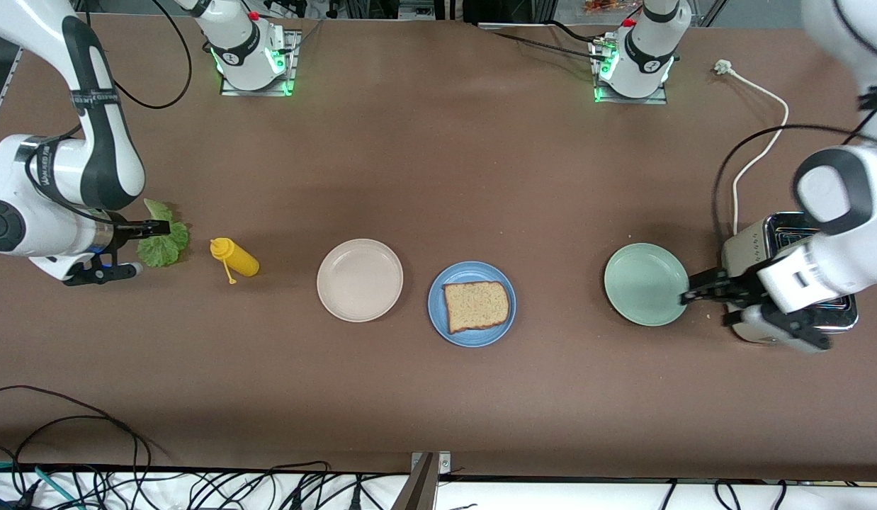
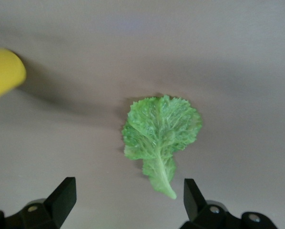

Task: Make sandwich in blue plate with both arms
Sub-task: 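Withdraw the left gripper while the right gripper reaches the lettuce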

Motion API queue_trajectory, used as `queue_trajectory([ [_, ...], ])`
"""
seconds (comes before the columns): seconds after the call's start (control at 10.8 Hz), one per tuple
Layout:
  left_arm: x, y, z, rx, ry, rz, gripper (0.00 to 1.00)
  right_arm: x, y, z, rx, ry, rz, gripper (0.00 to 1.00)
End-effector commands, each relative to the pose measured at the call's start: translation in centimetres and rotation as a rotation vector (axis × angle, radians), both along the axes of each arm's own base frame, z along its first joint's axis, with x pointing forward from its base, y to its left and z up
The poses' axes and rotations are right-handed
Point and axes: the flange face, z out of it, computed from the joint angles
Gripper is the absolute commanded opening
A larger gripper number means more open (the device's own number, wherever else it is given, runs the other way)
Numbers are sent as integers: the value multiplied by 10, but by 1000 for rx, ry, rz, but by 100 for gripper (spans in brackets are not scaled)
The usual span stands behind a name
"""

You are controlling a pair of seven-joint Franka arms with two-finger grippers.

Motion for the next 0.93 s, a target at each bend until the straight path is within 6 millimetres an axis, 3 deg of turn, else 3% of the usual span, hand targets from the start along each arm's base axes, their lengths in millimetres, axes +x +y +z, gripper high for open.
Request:
queue_trajectory([
  [0.0, -64, 27, 60, 134, 19, -45, 100, -24, -23, -34, 51, 26, 114, 100],
  [0.19, -91, 76, 74, 127, 77, 23, 100, -35, -41, -59, 71, 78, 117, 100],
  [0.37, -113, 111, 90, 236, 132, 32, 100, -45, -65, -86, 95, 121, 111, 100],
  [0.56, -135, 151, 99, 295, 193, 80, 100, -49, -72, -99, 102, 138, 94, 100],
  [0.74, -143, 175, 103, 342, 207, 105, 100, -59, -93, -118, 116, 157, 42, 100],
  [0.84, -146, 181, 106, 339, 215, 121, 100, -60, -92, -119, 124, 157, 20, 96],
])
